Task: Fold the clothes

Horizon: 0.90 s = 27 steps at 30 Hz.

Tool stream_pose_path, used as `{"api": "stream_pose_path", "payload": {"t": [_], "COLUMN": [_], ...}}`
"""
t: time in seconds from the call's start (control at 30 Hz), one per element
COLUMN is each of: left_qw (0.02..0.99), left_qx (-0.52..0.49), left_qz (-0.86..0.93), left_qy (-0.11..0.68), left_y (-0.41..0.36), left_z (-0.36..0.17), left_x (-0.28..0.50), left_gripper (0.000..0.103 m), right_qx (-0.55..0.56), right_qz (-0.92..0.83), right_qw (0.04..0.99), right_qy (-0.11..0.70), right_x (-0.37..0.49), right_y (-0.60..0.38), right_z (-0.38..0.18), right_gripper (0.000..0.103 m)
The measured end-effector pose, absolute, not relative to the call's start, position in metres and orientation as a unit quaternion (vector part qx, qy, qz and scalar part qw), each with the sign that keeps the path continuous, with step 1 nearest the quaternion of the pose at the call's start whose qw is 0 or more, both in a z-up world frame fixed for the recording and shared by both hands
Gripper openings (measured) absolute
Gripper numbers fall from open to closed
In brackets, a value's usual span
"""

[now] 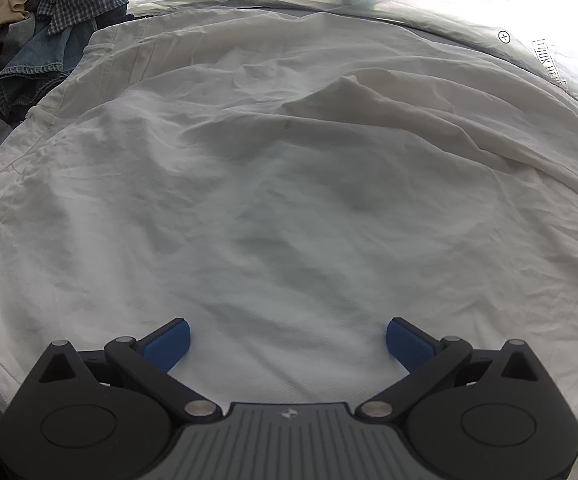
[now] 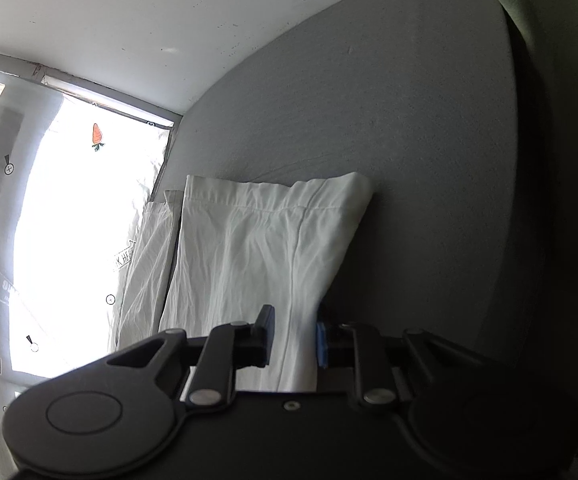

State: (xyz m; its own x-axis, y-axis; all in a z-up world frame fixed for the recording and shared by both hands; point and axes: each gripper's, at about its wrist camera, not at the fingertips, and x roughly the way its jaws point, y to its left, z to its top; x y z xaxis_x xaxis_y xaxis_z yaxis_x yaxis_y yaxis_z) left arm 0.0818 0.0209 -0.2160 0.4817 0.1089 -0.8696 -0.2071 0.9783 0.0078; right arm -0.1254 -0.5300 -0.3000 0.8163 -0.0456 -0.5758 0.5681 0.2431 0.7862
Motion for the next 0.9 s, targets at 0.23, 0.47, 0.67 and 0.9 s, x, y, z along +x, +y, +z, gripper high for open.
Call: {"api": "stream_pose_path", "payload": {"t": [0.23, 0.47, 0.67, 0.9], "left_qw": [0.861, 0.865, 0.87, 0.871], "left_qx": [-0.065, -0.177, -0.241, -0.269], "left_qz": [0.071, 0.102, 0.143, 0.194], "left_qy": [0.5, 0.458, 0.406, 0.364], "left_y": [0.03, 0.094, 0.155, 0.222], "left_z": [-0.211, -0.193, -0.171, -0.157], "left_x": [0.075, 0.037, 0.013, -0.006], "left_gripper": [0.103, 0.103, 0.103, 0.102], "right_qx": [0.579, 0.545, 0.466, 0.506], "right_qz": [-0.206, -0.235, -0.266, -0.296], "right_qw": [0.751, 0.757, 0.779, 0.754], "right_qy": [0.241, 0.273, 0.324, 0.295], "right_x": [-0.107, -0.099, -0.076, -0.081], "right_y": [-0.521, -0.518, -0.504, -0.501], "right_z": [-0.299, -0.29, -0.271, -0.275], "right_gripper": [0.015, 0.002, 0.003, 0.002]}}
